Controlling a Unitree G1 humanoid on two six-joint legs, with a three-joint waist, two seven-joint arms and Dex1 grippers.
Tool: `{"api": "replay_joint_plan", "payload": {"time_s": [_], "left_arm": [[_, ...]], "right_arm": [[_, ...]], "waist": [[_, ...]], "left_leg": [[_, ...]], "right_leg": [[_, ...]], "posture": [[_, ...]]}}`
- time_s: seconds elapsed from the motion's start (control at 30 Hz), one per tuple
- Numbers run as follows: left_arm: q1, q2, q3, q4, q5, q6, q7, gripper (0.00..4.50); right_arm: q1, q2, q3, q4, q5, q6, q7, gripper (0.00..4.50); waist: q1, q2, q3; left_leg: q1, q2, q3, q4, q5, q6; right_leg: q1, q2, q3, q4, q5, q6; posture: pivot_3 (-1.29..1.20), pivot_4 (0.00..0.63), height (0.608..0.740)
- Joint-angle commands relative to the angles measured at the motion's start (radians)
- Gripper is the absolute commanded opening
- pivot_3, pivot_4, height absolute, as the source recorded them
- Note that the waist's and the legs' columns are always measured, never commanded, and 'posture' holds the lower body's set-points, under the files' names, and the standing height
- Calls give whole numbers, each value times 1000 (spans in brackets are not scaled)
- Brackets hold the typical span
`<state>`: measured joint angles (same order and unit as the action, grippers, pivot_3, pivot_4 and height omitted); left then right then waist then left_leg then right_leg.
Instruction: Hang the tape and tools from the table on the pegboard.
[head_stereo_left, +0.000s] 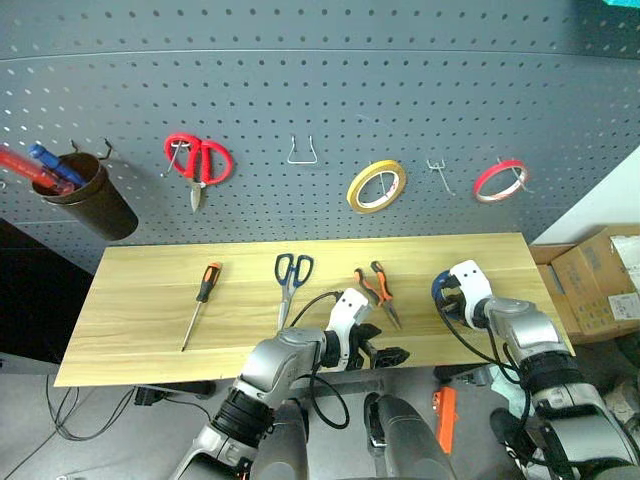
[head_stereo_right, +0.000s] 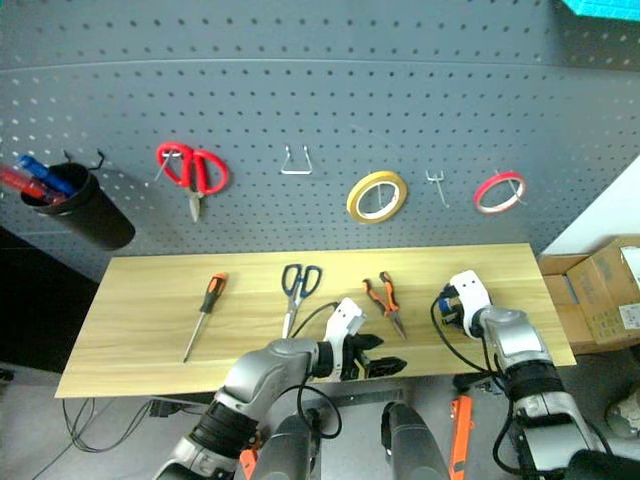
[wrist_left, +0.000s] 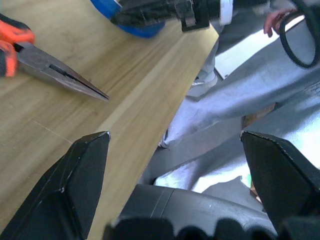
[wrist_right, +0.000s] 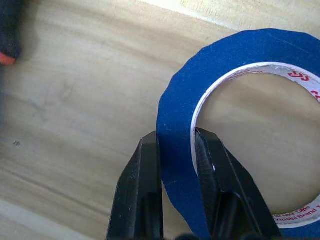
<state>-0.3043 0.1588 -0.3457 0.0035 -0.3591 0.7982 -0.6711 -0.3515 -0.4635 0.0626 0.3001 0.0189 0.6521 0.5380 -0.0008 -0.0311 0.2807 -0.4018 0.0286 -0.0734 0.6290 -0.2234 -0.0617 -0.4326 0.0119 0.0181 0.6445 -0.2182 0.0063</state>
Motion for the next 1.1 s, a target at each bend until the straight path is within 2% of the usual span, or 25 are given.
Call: {"api": "replay_joint_plan", "payload": {"time_s": [0.03,0.1,0.17,0.23,0.33,0.47,0.6,0.73,0.87,0.93,1.1], "left_arm": [[11,39,57,-152,-58,-12,-41,4500],[20,93,96,-252,-104,15,-68,4500],[23,141,126,-312,-133,25,-87,4500],[19,176,168,-351,-176,45,-99,4500],[4,216,260,-392,-269,99,-109,4500],[-39,246,359,-368,-391,179,-116,4500],[-120,230,364,-256,-357,123,-103,4500],[-204,188,312,-143,-285,40,-98,4500],[-267,124,277,-70,-239,-22,-86,4500],[-278,104,268,-46,-219,-48,-76,4500],[-265,61,258,-28,-192,-78,-46,4500]], "right_arm": [[172,-40,-40,-388,-24,-2,-52,551],[330,-49,-38,-652,-77,-87,-106,551],[452,-65,-18,-796,-156,-206,-161,551],[541,-64,-10,-847,-229,-294,-224,551],[596,-40,-1,-857,-318,-394,-322,551],[506,-8,23,-782,-401,-527,-415,551],[326,1,46,-613,-408,-675,-441,551],[182,-6,47,-408,-360,-795,-410,551],[43,2,26,-200,-276,-830,-339,551],[10,0,17,-128,-237,-864,-311,551],[-24,2,30,-44,-195,-924,-243,551]], "waist": [[1,5,-3],[-2,10,-8],[-9,15,-20],[-12,16,-42],[-22,11,-72],[-33,3,-101],[-53,3,-127],[-53,-5,-144],[-50,-6,-147],[-49,-6,-147],[-45,-3,-154]], "left_leg": [[-4,0,0,0,0,0],[-10,0,0,1,1,-1],[-12,0,1,0,3,-7],[-13,0,1,0,3,-13],[-9,0,2,1,1,-13],[0,-1,4,3,1,-13],[8,0,4,11,1,-12],[9,-1,3,15,1,-11],[12,-6,2,14,0,-9],[15,-7,3,11,0,-8],[22,-5,11,1,0,-8]], "right_leg": [[-5,-1,0,2,0,1],[-11,-1,0,3,-1,2],[-15,-2,0,3,-1,3],[-15,-2,0,3,-2,4],[-11,-2,0,1,-1,4],[-3,-2,1,-1,-4,-1],[10,-2,-1,-4,-4,-1],[17,-2,0,-6,-4,-1],[21,-2,6,-3,-1,3],[21,-1,12,0,2,7],[20,2,21,0,1,7]], "posture": [[26,202,740],[14,175,740],[-1,139,740],[-9,110,740],[-18,77,740],[-16,38,740],[-11,10,740],[2,0,740],[20,0,740],[30,0,740],[34,0,740]]}}
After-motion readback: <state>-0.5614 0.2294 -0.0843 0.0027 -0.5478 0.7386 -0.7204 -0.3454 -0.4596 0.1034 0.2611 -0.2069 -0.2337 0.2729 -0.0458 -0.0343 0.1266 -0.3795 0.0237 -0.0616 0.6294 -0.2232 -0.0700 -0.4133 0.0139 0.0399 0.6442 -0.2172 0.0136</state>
